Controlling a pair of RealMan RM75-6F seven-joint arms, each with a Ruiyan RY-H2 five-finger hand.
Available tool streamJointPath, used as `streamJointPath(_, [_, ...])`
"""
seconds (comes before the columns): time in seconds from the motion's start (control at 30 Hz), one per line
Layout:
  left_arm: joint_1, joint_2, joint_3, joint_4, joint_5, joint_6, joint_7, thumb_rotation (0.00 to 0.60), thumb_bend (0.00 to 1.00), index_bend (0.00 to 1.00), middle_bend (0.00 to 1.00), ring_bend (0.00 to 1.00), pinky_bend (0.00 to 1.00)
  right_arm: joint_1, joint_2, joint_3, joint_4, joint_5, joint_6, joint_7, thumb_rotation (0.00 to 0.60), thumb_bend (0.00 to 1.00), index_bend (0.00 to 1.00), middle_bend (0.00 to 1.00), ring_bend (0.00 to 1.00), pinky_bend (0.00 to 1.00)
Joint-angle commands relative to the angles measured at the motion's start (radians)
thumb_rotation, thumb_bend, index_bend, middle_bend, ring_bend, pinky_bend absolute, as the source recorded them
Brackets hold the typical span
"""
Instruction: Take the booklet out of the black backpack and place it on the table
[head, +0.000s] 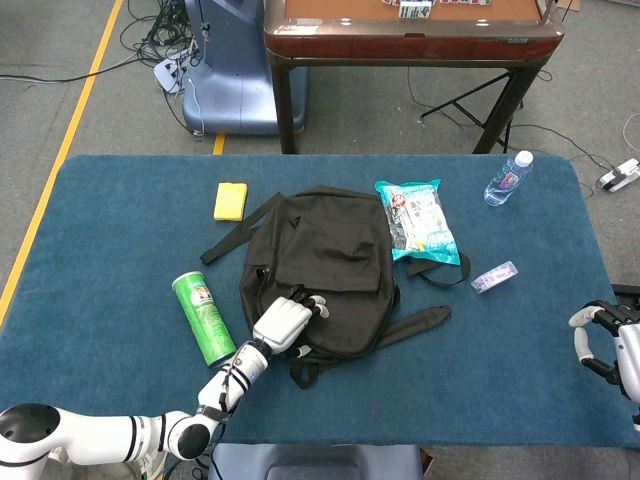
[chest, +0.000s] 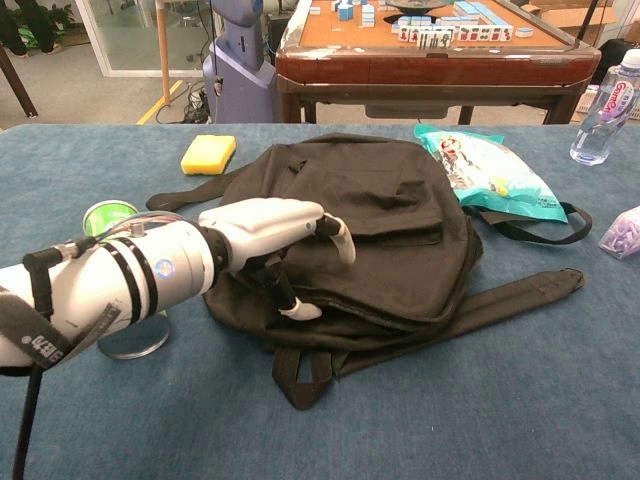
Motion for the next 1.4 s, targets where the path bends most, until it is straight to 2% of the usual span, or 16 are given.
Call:
streamJointPath(0.03, [0.000, -0.005, -0.016, 0.002, -0.018, 0.017, -0.028, 0.600, 0.40, 0.40, 0.23, 0.18, 0.04, 0.002, -0.001, 0.000, 0.000, -0.001, -0.002, 0.000, 0.600, 0.47, 0.50, 0.44, 0.43, 0.47])
streamJointPath(0.1, [0.002, -0.011, -0.024, 0.005, -0.021, 0.034, -0.044, 0.600, 0.47, 0.43, 0.25, 0.19, 0.04, 0.003, -0.001, 0.000, 0.000, -0.003, -0.004, -0.001, 0.600, 0.47, 0.50, 0.44, 0.43, 0.47])
streamJointPath(0.3, [-0.004, -0.039, -0.040, 0.038, -0.022, 0.088, -0.050, 0.600, 0.69, 0.61, 0.31, 0.25, 0.04, 0.010, 0.001, -0.002, -0.008, -0.014, -0.011, -0.006, 0.600, 0.47, 0.50, 0.44, 0.43, 0.47])
streamJointPath(0.43, [-0.017, -0.051, -0.061, 0.046, -0.035, 0.114, -0.037, 0.600, 0.78, 0.70, 0.32, 0.25, 0.04, 0.019, 0.008, -0.009, -0.019, -0.029, -0.026, -0.010, 0.600, 0.47, 0.50, 0.44, 0.43, 0.47])
streamJointPath(0.57, [-0.032, -0.057, -0.091, 0.049, -0.046, 0.138, -0.030, 0.598, 0.81, 0.75, 0.34, 0.26, 0.04, 0.033, 0.012, -0.017, -0.033, -0.053, -0.043, -0.014, 0.600, 0.47, 0.50, 0.44, 0.43, 0.47])
streamJointPath(0.73, [-0.062, -0.057, -0.162, 0.046, -0.063, 0.174, -0.030, 0.591, 0.82, 0.77, 0.36, 0.27, 0.04, 0.072, 0.021, -0.038, -0.068, -0.111, -0.096, 0.009, 0.600, 0.47, 0.50, 0.44, 0.43, 0.47])
streamJointPath(0.9, [-0.101, -0.050, -0.242, 0.043, -0.114, 0.194, -0.020, 0.582, 0.83, 0.77, 0.37, 0.27, 0.04, 0.156, 0.016, -0.053, -0.102, -0.188, -0.199, 0.015, 0.600, 0.47, 0.50, 0.44, 0.43, 0.47])
streamJointPath(1.07, [-0.131, -0.039, -0.292, 0.027, -0.177, 0.217, 0.006, 0.542, 0.83, 0.77, 0.37, 0.27, 0.04, 0.273, -0.008, -0.053, -0.139, -0.255, -0.334, 0.028, 0.600, 0.47, 0.50, 0.44, 0.43, 0.47])
streamJointPath(1.27, [-0.147, -0.034, -0.307, -0.015, -0.260, 0.251, 0.036, 0.527, 0.83, 0.76, 0.37, 0.27, 0.04, 0.418, -0.106, -0.009, -0.131, -0.212, -0.505, 0.037, 0.600, 0.47, 0.50, 0.44, 0.42, 0.47])
streamJointPath(1.4, [-0.157, -0.028, -0.302, -0.044, -0.301, 0.270, 0.059, 0.507, 0.83, 0.76, 0.37, 0.27, 0.04, 0.487, -0.224, 0.021, -0.072, -0.152, -0.582, -0.003, 0.600, 0.47, 0.50, 0.44, 0.41, 0.47])
